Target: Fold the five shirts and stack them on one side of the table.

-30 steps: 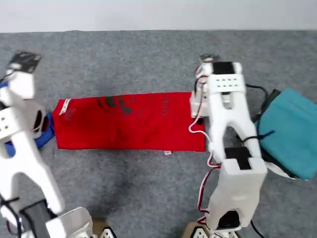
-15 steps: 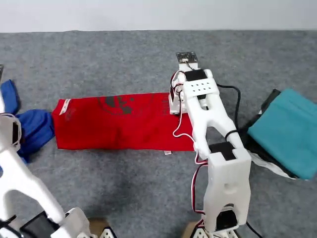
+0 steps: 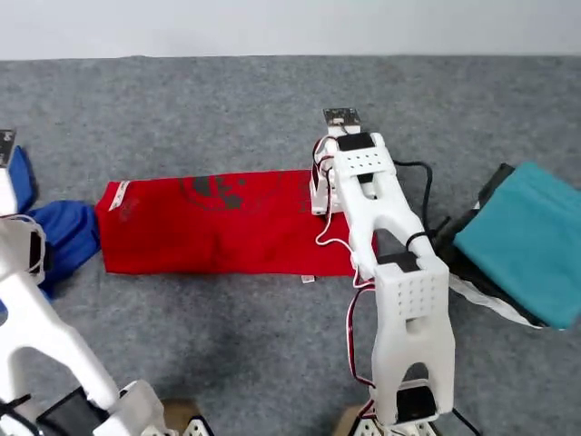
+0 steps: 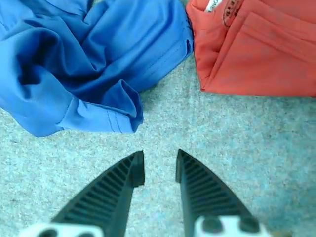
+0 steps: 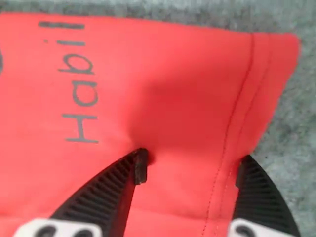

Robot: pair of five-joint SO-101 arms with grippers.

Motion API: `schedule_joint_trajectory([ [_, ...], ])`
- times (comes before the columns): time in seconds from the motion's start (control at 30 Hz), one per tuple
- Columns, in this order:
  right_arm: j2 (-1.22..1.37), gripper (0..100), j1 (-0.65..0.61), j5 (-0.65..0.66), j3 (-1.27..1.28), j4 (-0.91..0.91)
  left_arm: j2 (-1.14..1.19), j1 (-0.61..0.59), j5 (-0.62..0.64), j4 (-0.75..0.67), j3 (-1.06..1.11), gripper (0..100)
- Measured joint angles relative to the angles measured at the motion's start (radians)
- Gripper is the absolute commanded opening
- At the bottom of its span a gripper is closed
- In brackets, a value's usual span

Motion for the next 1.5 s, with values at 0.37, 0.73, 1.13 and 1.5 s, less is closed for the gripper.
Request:
schedule_joint_trajectory([
  [0.37, 0.103, 1.0, 0.021, 0.095, -0.255, 0.190, 0.000, 0.000, 0.000, 0.000, 0.000, 9],
  [0.73, 0.117, 1.0, 0.233, 0.284, -0.497, 0.334, 0.000, 0.000, 0.000, 0.000, 0.000, 9],
  [1.13, 0.110, 1.0, 0.144, 0.437, -0.554, 0.379, 0.000, 0.074, 0.000, 0.000, 0.000, 9],
  [1.5, -0.048, 1.0, -0.245, 0.440, -0.554, 0.379, 0.000, 0.178, 0.000, 0.000, 0.000, 9],
])
